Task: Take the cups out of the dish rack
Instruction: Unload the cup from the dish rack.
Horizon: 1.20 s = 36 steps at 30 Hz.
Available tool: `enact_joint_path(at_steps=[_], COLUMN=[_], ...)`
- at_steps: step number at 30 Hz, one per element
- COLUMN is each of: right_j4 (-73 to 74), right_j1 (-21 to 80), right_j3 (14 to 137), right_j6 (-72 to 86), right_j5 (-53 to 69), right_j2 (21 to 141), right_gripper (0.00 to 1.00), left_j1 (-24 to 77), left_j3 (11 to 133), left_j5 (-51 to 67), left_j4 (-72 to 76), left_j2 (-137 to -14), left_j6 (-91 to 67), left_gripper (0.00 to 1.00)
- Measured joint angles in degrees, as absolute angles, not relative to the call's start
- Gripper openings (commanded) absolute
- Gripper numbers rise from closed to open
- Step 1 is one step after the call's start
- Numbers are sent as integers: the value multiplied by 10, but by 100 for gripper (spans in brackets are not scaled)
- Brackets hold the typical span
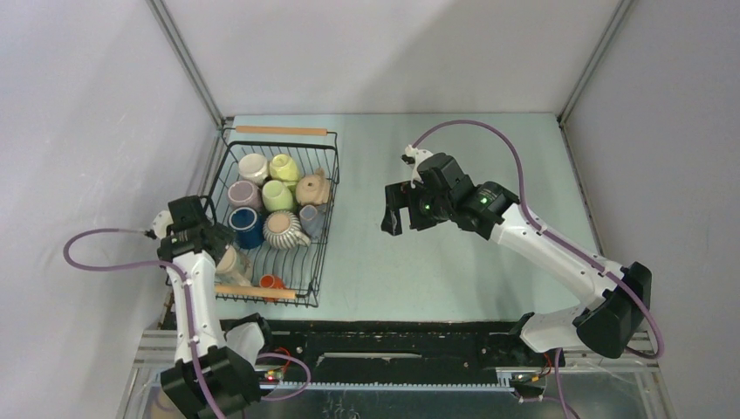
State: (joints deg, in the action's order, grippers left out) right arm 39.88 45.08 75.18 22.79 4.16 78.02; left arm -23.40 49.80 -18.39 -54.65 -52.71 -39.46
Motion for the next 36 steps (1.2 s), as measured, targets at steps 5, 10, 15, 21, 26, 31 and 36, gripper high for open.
enact_joint_path(at_steps=[5, 10, 15, 21, 26, 31, 36], right_j4=[394, 387, 378, 371, 366, 362, 360], right_j1=[450, 450, 450, 450, 450, 450, 450], right_j3=[743, 738, 738, 738, 738, 738, 738], right_j6=[228, 228, 228, 228, 228, 228, 228], right_j5=[46, 47, 51, 55, 61, 61, 62], right_j2=[780, 780, 782, 793, 802, 803, 804], right_gripper=[100, 100, 100, 100, 100, 100, 100], left_j1=[-239, -239, -239, -238, -231, -220, -213], left_j3=[486, 486, 486, 486, 486, 486, 489], left_j5=[-168, -150, -133, -121, -120, -120, -118], left_j4=[-552, -556, -562, -572, -575, -581, -587], left_j2=[-546, -548, -538, -517, -517, -518, -525], left_j6=[-405, -401, -394, -389, -384, -376, -365], left_gripper=[100, 100, 100, 100, 100, 89, 64])
